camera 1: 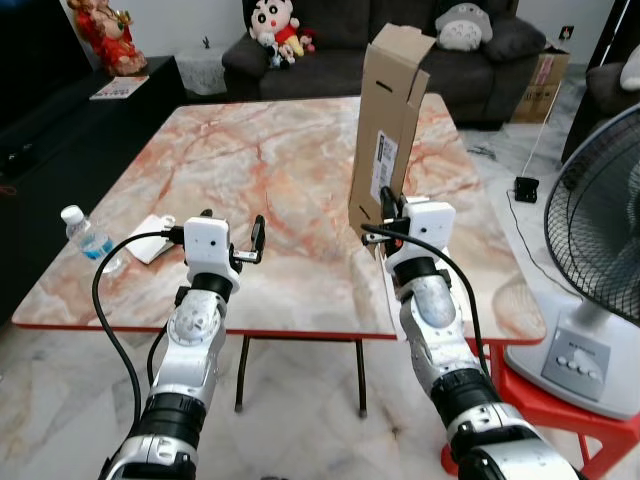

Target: Picking trash to rubbish bin

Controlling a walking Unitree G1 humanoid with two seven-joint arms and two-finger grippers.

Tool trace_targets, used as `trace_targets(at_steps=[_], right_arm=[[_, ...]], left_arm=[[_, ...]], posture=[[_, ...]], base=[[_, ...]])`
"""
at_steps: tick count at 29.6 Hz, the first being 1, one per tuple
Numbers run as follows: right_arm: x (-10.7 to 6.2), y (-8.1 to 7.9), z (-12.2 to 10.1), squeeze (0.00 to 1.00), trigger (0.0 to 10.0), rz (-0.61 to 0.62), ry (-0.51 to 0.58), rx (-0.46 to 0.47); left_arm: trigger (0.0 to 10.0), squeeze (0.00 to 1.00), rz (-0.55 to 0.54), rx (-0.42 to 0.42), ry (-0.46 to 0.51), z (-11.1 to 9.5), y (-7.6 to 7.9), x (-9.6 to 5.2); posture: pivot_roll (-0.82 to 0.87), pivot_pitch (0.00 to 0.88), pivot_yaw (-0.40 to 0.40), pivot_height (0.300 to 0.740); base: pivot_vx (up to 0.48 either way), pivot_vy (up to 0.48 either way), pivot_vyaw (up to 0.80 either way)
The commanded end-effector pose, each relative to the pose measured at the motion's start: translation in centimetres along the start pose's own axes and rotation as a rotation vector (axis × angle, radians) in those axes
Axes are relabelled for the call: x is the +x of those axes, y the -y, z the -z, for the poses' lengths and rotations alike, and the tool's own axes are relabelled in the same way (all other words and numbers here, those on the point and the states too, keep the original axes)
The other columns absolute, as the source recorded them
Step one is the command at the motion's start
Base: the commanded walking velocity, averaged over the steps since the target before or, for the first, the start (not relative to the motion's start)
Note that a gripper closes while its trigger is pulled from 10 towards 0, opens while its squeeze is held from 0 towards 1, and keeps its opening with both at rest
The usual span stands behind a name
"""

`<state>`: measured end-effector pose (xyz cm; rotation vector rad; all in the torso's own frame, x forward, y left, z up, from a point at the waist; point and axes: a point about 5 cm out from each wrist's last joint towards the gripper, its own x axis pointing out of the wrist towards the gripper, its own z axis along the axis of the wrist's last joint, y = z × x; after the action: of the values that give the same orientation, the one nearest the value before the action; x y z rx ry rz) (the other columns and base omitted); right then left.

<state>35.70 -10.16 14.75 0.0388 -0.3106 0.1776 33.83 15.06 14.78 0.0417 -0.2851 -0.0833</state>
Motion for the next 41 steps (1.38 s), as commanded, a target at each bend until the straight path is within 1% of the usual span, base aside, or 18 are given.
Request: trace_targets(at_steps=[1,25,29,32,36,37,38,39,40,41], right_arm=[[0.5,-0.5,-0.5,0.00,10.0,-0.012,0.015,0.010],[0.6,-0.3,-0.4,0.00,10.0,-0.004,0.008,0.014],[0.3,0.0,0.0,0.00,10.0,0.007,-0.009,0.018],[0.0,0.3,0.4,0.00,10.0,0.018,-0.027,0.018],[-0.3,0.5,0.9,0.00,10.0,0.027,-0.046,0.020],[-1.1,1.0,2.0,0.00,10.0,0.037,-0.101,0.017],[-1.1,1.0,2.0,0.00,10.0,0.037,-0.101,0.017],[-1.9,1.4,3.2,0.00,10.0,0.048,-0.159,0.019],[-2.2,1.5,3.6,0.00,10.0,0.054,-0.182,0.024],[-2.2,1.5,3.6,0.00,10.0,0.054,-0.182,0.024]], left_arm=[[10.0,0.00,-0.011,0.012,0.016,-0.5,-0.4,0.3],[10.0,0.00,-0.019,0.013,0.016,-0.6,-0.6,0.3],[10.0,0.00,-0.019,0.015,-0.002,-0.1,-0.8,0.1],[10.0,0.00,-0.023,0.017,-0.029,0.5,-1.1,-0.1],[10.0,0.00,-0.022,0.025,-0.055,1.1,-1.3,-0.5],[10.0,0.00,-0.034,0.042,-0.135,2.8,-1.9,-1.2],[10.0,0.00,-0.034,0.042,-0.135,2.8,-1.9,-1.2],[10.0,0.00,-0.043,0.042,-0.206,4.3,-2.5,-2.1],[10.0,0.00,-0.045,0.037,-0.230,4.7,-2.6,-2.4],[10.0,0.00,-0.045,0.037,-0.230,4.7,-2.6,-2.4]], posture=[[0.09,0.000,0.087,0.740],[0.09,0.000,0.085,0.740],[0.09,0.000,0.086,0.740],[0.09,0.000,0.089,0.740],[0.09,0.000,0.089,0.740],[0.09,0.002,0.090,0.740],[0.09,0.002,0.090,0.740],[0.09,0.002,0.090,0.740],[0.09,0.002,0.090,0.740],[0.09,0.002,0.090,0.740]], base=[[-0.281,0.000,0.00],[-0.274,0.000,0.00],[-0.274,0.000,0.00],[-0.271,0.000,0.00],[0.000,0.000,0.00],[0.000,0.000,0.00],[0.000,0.000,0.00],[0.000,0.000,0.00],[0.000,0.000,0.00],[0.000,0.000,0.00]])
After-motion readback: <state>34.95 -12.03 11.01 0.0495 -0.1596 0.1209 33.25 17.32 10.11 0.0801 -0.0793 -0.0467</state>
